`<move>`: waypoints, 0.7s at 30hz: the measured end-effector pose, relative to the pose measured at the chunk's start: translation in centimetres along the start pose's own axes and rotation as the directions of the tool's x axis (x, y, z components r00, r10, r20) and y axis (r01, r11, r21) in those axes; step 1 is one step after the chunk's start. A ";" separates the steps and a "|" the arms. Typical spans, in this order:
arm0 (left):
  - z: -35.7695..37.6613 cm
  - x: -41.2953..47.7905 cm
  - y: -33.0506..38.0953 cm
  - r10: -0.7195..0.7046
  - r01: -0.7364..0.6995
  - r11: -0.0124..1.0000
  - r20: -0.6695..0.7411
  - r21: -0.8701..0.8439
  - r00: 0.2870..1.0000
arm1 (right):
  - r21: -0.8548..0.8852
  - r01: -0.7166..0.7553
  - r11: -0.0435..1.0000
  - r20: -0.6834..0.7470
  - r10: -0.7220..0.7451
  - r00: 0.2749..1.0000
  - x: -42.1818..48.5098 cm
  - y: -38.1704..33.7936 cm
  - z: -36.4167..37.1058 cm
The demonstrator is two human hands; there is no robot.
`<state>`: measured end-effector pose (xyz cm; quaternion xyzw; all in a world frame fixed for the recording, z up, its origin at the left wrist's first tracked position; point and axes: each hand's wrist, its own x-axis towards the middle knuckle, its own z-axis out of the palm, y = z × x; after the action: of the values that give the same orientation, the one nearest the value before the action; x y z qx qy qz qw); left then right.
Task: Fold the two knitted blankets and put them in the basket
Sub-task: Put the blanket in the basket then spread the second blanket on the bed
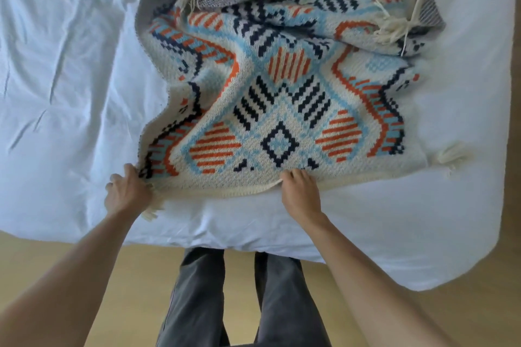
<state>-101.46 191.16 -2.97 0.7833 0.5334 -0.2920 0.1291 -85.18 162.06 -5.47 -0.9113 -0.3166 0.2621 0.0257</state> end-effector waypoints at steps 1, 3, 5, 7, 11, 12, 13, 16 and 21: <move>-0.2 0.5 -1.0 -0.006 0.006 1.000 0.011 0.013 1.000 | 0.006 0.004 1.000 0.010 -0.004 1.000 -0.3 -0.9 0.4; -0.8 1.5 -3.0 -0.008 0.007 0.999 0.019 0.033 1.000 | 0.024 0.009 1.000 0.024 -0.009 1.000 -0.9 -3.0 1.0; -1.7 2.7 -4.9 -0.005 0.005 0.999 0.003 0.045 1.000 | 0.051 0.019 0.999 0.030 -0.020 0.999 -1.2 -5.1 1.6; -2.7 4.3 -6.8 -0.010 0.011 0.999 -0.018 0.051 1.000 | 0.083 0.035 0.996 0.034 -0.038 0.999 -1.3 -7.6 2.0; -4.6 7.6 -9.0 -0.008 0.008 0.999 0.008 0.035 1.000 | 0.106 0.027 0.994 0.050 -0.032 0.998 -1.1 -11.8 2.5; -4.8 8.3 -9.2 0.010 -0.011 1.000 0.051 0.019 0.999 | 0.103 0.010 0.995 0.052 -0.016 0.999 -0.9 -12.3 2.5; -4.8 8.8 -9.0 0.032 -0.031 1.000 0.099 -0.003 0.995 | 0.101 -0.008 0.995 0.051 0.002 0.999 -0.8 -12.5 2.5; -4.7 9.6 -8.0 0.068 -0.051 0.993 0.163 -0.105 0.984 | 0.089 -0.063 0.994 0.044 0.059 0.997 -0.7 -12.1 2.3; -4.9 11.0 -5.0 0.066 -0.038 0.971 0.108 -0.238 0.992 | 0.148 -0.135 0.980 0.014 0.135 0.991 -0.1 -13.6 1.7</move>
<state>-101.58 204.01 -5.08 0.7581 0.5352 -0.2678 0.2592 -93.74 172.68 -4.03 -0.9257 -0.2337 0.2877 0.0753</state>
